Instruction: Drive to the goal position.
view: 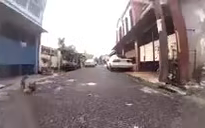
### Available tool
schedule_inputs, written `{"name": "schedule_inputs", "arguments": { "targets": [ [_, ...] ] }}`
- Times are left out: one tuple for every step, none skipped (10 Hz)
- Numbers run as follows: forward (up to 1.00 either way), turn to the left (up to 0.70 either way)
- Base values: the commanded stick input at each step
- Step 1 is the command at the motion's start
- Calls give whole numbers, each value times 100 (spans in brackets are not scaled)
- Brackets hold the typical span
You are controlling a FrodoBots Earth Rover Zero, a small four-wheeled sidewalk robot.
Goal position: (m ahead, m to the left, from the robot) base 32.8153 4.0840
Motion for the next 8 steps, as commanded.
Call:
{"name": "schedule_inputs", "arguments": {
  "targets": [
    [100,0],
    [100,0],
    [100,0],
    [100,0],
    [100,0],
    [100,0],
    [100,0],
    [100,0]
  ]
}}
